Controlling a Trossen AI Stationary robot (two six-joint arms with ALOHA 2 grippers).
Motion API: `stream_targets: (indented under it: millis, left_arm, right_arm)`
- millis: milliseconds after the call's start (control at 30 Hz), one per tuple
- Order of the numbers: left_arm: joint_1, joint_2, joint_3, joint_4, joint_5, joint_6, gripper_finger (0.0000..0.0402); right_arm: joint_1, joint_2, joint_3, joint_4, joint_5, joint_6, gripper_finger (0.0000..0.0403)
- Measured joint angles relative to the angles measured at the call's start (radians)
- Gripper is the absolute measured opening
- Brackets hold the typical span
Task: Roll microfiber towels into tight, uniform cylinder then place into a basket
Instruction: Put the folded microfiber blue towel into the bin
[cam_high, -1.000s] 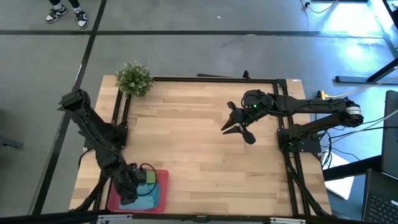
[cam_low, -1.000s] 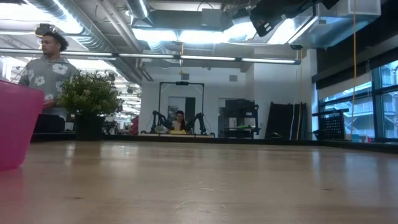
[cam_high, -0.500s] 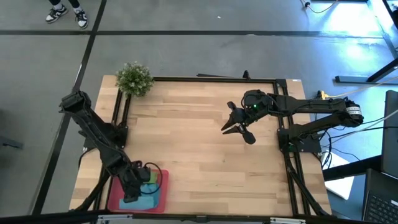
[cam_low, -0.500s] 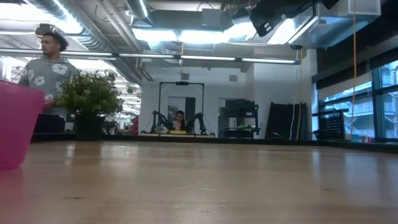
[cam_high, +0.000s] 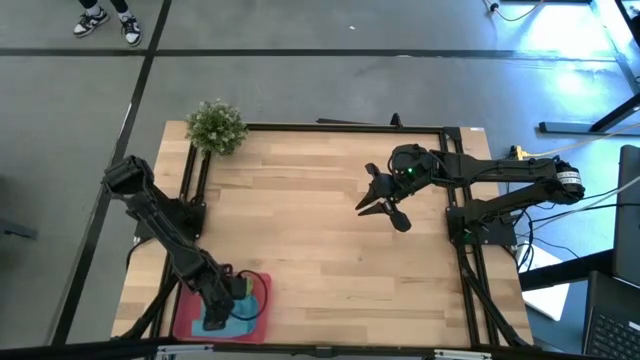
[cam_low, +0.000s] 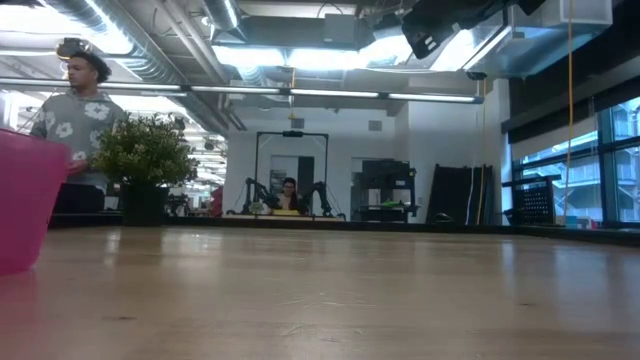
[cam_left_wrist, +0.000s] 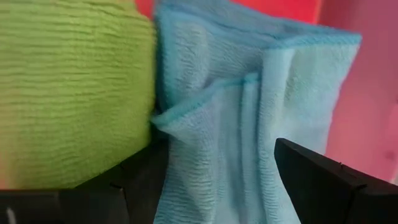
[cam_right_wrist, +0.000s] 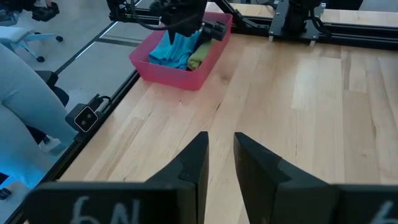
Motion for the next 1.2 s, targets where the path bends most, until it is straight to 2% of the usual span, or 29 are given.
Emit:
stream_targets:
  millis: [300,800,967,1200]
  left_arm:
    - [0.006,0.01,0.0,0.093,0.123,0.067,0.0282]
    - [-0.001,0.008,0.002,0.159,0.204,0.07,0.0282]
    - [-0.023,0.009,0.045,0.188,0.236,0.063,0.0282]
    - [-0.056,0.009,0.059,0.191,0.212,-0.005,0.0282]
  right_arm:
    - [0.0,0.0,0.0,0.002,0.0,-0.001,0.0077]
    - [0.0,0.0,0.0,0.002,0.0,-0.004,0.0077]
    - [0.0,0.0,0.0,0.002,0.001,-0.004,0.0077]
    - [0.0,0.0,0.0,0.007,0.027,-0.004,0.0077]
